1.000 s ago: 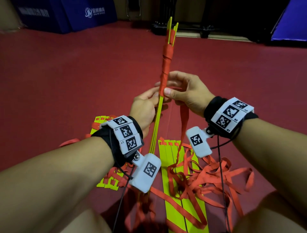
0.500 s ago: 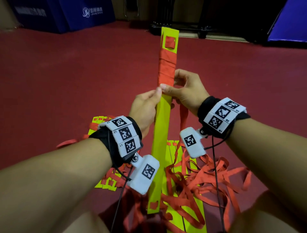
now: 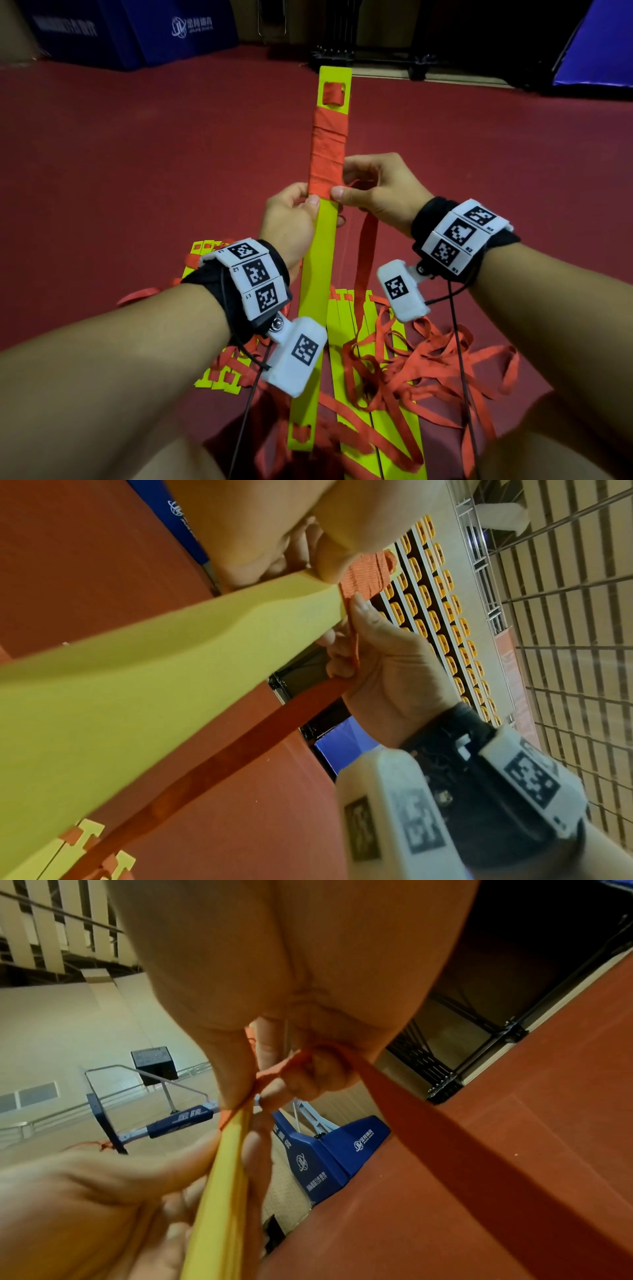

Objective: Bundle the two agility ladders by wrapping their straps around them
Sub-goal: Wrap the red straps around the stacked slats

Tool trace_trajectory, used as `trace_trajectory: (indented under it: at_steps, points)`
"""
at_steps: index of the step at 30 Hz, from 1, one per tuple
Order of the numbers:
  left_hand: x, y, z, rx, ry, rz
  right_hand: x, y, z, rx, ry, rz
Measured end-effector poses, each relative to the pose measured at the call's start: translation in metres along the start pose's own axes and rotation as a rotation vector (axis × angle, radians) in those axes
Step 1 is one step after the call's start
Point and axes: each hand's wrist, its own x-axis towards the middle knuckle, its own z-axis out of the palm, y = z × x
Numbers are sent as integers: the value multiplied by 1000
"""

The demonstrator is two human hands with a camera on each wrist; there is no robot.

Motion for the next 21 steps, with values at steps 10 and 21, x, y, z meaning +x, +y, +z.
trace_trajectory:
  at_steps: [10, 21]
  points:
    - [6, 3, 0, -18, 107, 6, -5, -3, 7, 127, 29, -28]
    - [0, 2, 5, -80, 69, 55, -6, -8, 10, 352, -32, 7]
